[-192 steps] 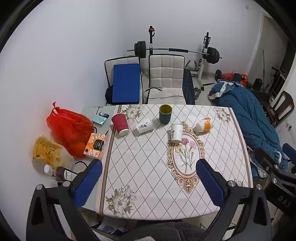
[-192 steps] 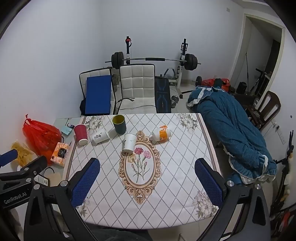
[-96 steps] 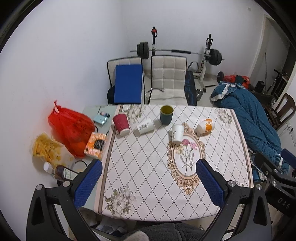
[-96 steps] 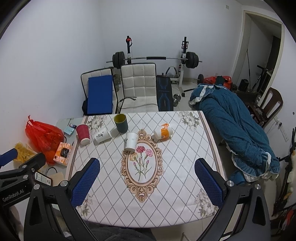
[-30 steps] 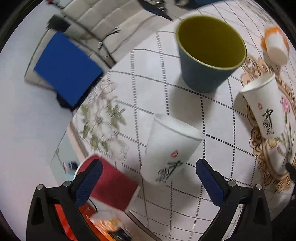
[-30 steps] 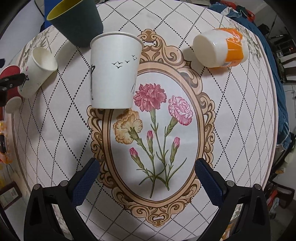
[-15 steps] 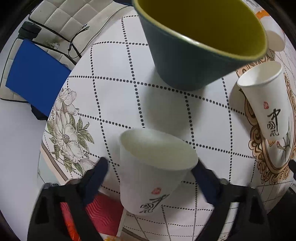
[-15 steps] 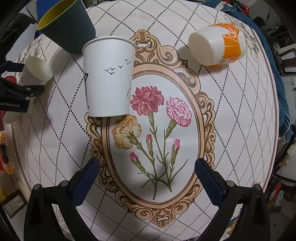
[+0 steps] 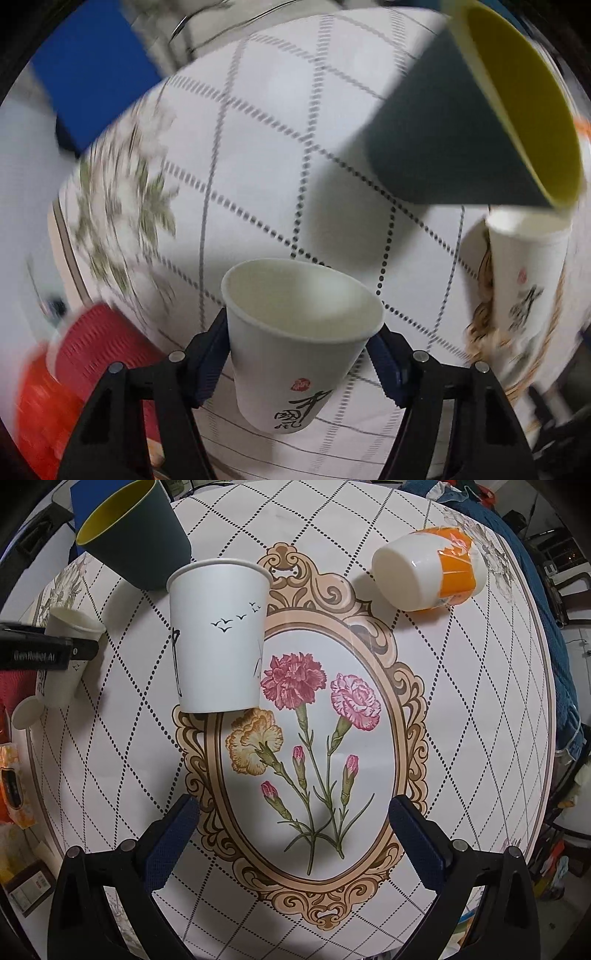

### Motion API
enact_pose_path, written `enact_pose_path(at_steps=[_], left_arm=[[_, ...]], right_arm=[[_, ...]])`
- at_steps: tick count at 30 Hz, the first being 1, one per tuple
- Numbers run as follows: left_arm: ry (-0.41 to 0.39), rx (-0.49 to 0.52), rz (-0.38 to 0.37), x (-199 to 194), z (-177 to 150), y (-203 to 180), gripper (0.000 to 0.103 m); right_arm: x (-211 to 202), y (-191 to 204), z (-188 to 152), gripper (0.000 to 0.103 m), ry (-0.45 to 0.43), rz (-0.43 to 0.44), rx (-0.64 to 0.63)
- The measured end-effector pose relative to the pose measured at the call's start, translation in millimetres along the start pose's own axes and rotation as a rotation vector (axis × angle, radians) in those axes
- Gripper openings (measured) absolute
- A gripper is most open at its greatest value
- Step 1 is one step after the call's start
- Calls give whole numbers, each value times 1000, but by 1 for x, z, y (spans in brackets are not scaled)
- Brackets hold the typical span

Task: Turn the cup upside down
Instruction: 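Close the left gripper on the calligraphy cup's body and lift it, then carry the held calligraphy cup with the left gripper toward the right gripper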

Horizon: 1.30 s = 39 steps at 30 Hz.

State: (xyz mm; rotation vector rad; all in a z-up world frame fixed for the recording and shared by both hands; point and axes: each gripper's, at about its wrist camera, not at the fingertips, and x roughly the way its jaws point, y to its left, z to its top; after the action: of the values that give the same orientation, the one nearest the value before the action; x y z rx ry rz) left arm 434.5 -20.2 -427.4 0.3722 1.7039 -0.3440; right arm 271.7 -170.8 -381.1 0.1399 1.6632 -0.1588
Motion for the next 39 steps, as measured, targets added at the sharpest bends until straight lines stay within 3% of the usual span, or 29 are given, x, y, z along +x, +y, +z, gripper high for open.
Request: enact_pose_path(at_steps=[5, 8, 15, 20, 22, 32, 39], left_arm=[[43, -122, -101, 5, 6, 25, 69], [49, -102, -98, 7, 7, 29, 69], [66, -30, -8, 26, -12, 9, 69], [24, -12, 35, 32, -25, 4, 67], [6, -17, 33, 32, -29, 2, 62], [-23, -145, -23, 3, -54, 8, 61], [-36, -224, -87, -10, -98, 10, 61]], right_arm=[[-5, -2, -1, 103, -5, 2, 4], [-9, -5, 1, 103, -10, 5, 6], [-12, -6, 0, 103, -7, 8, 7], [-13, -1, -7, 103, -5, 5, 2], [-13, -2, -9, 103, -1, 1, 4], [-2, -3, -14, 103, 6, -7, 18], [3, -14, -36, 103, -3, -5, 20]])
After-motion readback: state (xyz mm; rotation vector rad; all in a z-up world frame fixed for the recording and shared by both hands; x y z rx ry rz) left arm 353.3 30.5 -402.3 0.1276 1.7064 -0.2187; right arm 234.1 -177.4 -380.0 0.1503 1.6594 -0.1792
